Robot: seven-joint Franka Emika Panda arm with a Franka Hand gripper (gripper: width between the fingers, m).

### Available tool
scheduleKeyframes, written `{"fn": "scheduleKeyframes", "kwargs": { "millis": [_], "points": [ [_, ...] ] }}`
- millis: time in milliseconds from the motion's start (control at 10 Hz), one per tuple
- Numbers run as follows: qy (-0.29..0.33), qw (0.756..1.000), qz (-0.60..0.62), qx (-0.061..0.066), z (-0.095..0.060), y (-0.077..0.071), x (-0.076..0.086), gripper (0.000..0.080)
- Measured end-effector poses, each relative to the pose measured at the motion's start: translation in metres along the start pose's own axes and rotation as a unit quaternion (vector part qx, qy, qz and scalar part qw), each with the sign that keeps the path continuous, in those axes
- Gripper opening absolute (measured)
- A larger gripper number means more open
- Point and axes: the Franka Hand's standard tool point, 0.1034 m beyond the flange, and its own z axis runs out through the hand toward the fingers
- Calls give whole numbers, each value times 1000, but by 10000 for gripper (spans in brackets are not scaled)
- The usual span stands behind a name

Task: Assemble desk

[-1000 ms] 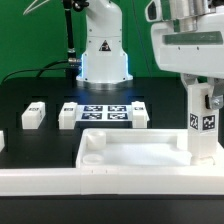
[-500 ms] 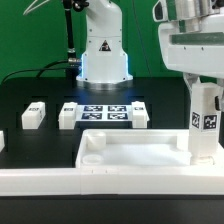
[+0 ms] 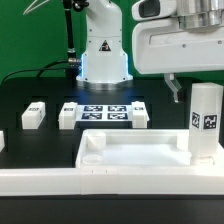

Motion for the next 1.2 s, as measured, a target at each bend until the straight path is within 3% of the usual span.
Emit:
{"fn": "scheduleKeyframes", "kwargs": {
  "millis": [100,200,300,400,600,700,800,900,1200],
  "points": [
    [2,999,-43,-4,0,0,0,648],
    [13,987,-160,-26,-2,-1,4,648],
    [23,970,-238,-31,-3,-3,7,648],
    [28,965,-258,-28,-3,-3,9,648],
    [27,970,-241,-27,-2,-4,8,603],
    [27,970,-240,-27,-2,-4,8,426],
    [28,978,-204,-24,-2,-4,8,426],
    [29,984,-171,-25,-2,-1,10,295],
    [36,999,-19,-22,-1,0,10,295]
  ]
}}
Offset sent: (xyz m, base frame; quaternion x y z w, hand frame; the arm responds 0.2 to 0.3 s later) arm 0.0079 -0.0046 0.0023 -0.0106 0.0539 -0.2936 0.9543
